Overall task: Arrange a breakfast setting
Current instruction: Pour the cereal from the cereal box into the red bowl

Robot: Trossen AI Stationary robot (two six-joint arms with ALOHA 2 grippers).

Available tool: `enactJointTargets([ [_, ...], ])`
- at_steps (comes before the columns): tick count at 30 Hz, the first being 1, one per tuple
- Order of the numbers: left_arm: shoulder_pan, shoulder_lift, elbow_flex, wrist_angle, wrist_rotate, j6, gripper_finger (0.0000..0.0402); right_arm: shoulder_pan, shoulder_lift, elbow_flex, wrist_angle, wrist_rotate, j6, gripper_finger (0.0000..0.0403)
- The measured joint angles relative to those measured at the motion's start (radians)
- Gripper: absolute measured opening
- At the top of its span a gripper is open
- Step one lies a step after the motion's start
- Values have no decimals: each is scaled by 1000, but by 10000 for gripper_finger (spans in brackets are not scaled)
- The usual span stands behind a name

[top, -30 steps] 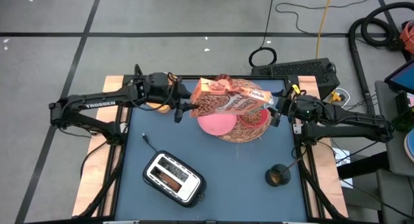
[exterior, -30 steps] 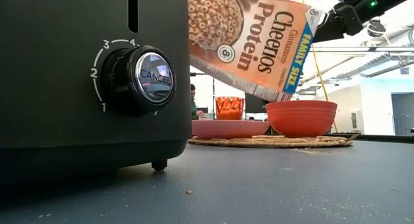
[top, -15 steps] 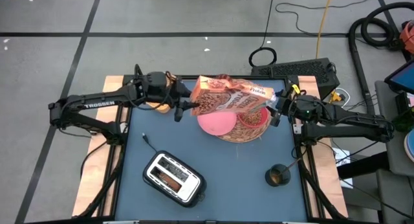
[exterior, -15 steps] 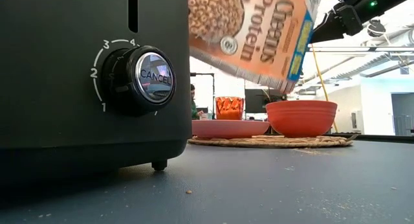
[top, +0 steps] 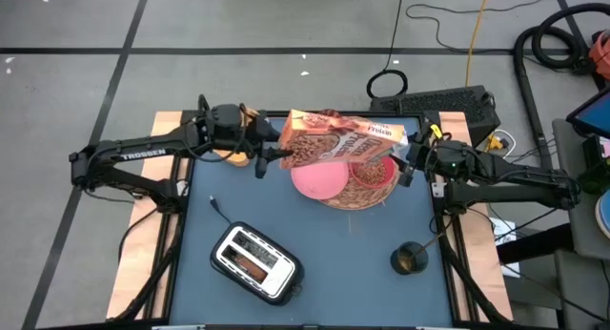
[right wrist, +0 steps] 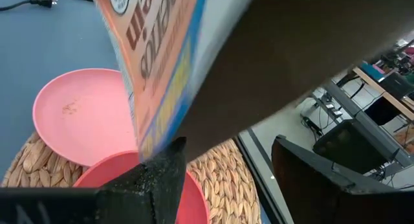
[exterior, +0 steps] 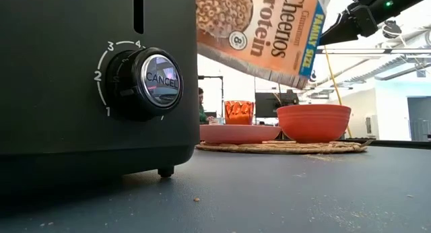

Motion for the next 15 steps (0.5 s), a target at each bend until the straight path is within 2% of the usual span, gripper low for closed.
enactJointTargets([
  [3, -1, 22, -1, -31, 1, -4, 177, 0, 0, 0, 0, 0, 0, 215],
  [8, 0, 7, -1, 14, 0, -2, 177, 0, 0, 0, 0, 0, 0, 215],
  [15, -1, 31, -1, -41, 0, -22, 177, 0, 0, 0, -2, 0, 0, 215],
])
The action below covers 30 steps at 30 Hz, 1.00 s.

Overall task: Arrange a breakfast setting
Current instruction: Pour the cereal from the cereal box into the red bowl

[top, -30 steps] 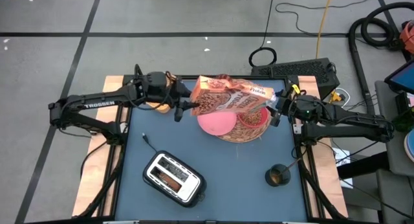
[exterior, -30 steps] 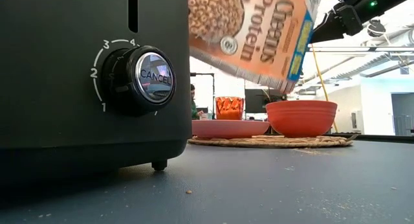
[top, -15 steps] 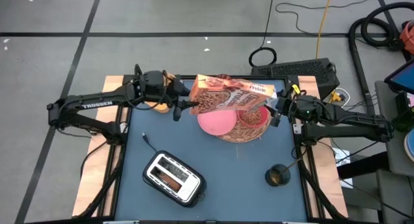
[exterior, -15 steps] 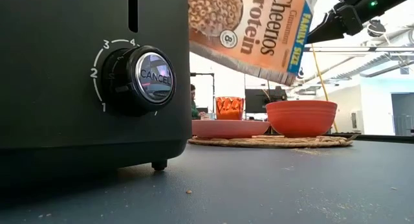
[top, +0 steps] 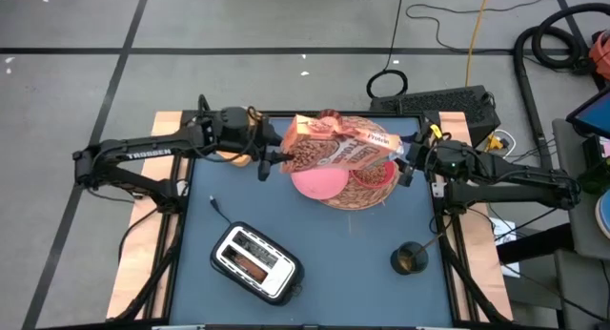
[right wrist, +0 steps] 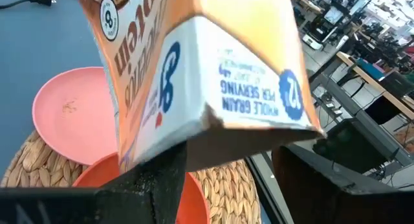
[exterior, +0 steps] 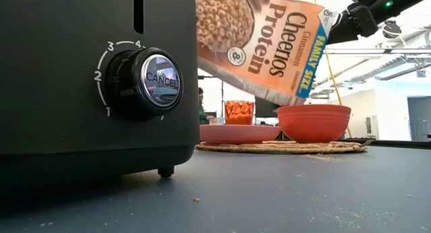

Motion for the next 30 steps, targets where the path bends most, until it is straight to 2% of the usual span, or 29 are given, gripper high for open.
enactJointTargets([
  [4, 0, -19, 0, 43, 0, 10, 177, 0, 0, 0, 3, 0, 0, 215],
  [10, 0, -2, 0, 2, 0, 4, 177, 0, 0, 0, 1, 0, 0, 215],
  [16, 0, -30, 1, 53, 0, 21, 177, 0, 0, 0, 2, 0, 0, 215],
  [21, -2, 5, 0, 8, 1, -4, 177, 0, 0, 0, 1, 0, 0, 215],
  [26, -6, -19, 0, 70, 1, 18, 177, 0, 0, 0, 4, 0, 0, 215],
  [30, -6, -9, 2, 39, 1, 16, 177, 0, 0, 0, 2, 0, 0, 215],
])
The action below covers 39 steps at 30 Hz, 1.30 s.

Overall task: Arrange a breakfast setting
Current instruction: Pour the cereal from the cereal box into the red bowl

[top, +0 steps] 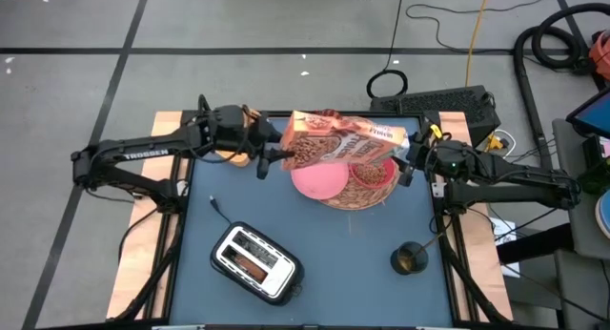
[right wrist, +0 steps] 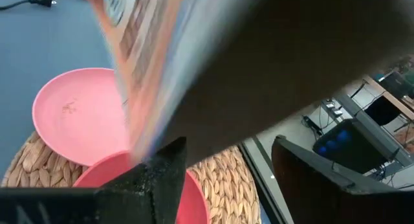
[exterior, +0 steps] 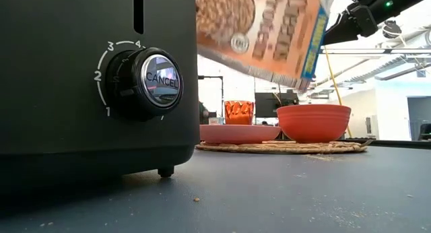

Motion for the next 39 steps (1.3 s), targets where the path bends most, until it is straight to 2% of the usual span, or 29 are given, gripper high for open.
enactJointTargets([
  [14, -1, 25, -2, -18, 2, -21, 177, 0, 0, 0, 6, 0, 0, 215],
  [19, -2, -4, 0, 14, 1, 12, 177, 0, -1, 0, 8, 0, 0, 215],
  [23, -2, 20, -3, -52, 1, 0, 177, 0, -1, 0, 7, 0, 0, 215],
  [39, -2, -36, -3, 29, -1, 6, 177, 0, -1, 0, 15, 0, 0, 215],
])
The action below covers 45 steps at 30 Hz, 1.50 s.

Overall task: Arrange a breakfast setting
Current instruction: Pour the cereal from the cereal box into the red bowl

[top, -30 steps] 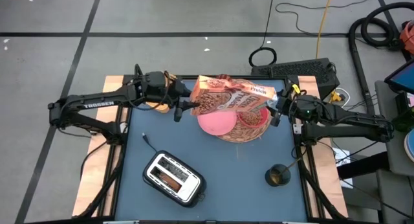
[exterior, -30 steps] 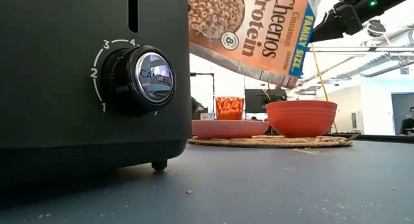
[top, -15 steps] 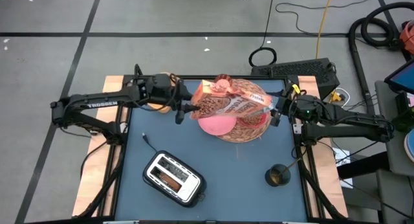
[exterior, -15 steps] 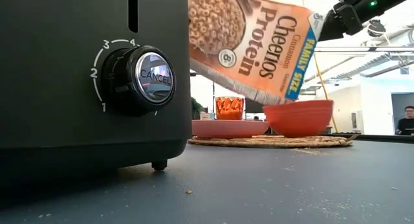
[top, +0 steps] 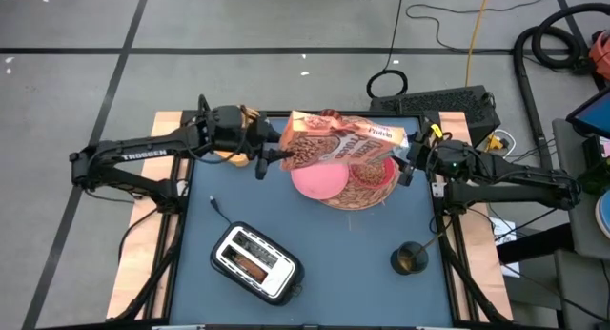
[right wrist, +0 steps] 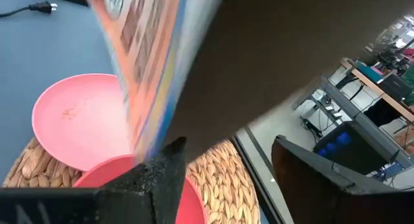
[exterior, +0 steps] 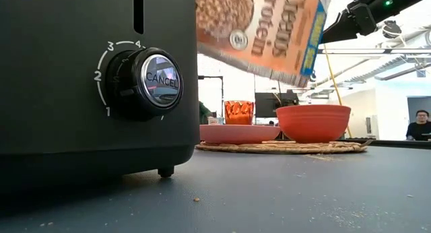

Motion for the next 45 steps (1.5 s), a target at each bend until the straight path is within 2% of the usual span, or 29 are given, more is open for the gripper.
enactJointTargets([
  [2, 0, -19, 3, 23, 1, 8, 177, 0, 0, 0, 0, 0, 0, 215],
  [9, 0, 2, 0, -70, 1, -31, 177, 0, 0, 0, 0, 0, 0, 215],
  [14, 0, -8, 1, -17, 0, -11, 177, 0, 0, 0, 1, 0, 0, 215],
  [20, 0, 15, 0, -69, 0, -25, 177, 0, 0, 0, 0, 0, 0, 215],
  [35, -1, 1, 4, -28, -7, 15, 177, 0, 0, 0, 0, 0, 0, 215],
  [39, -3, 45, -2, -57, -7, -16, 177, 0, 0, 0, -2, 0, 0, 215],
  [45, -2, 15, 3, -24, -8, 23, 177, 0, 0, 0, 0, 0, 0, 215],
])
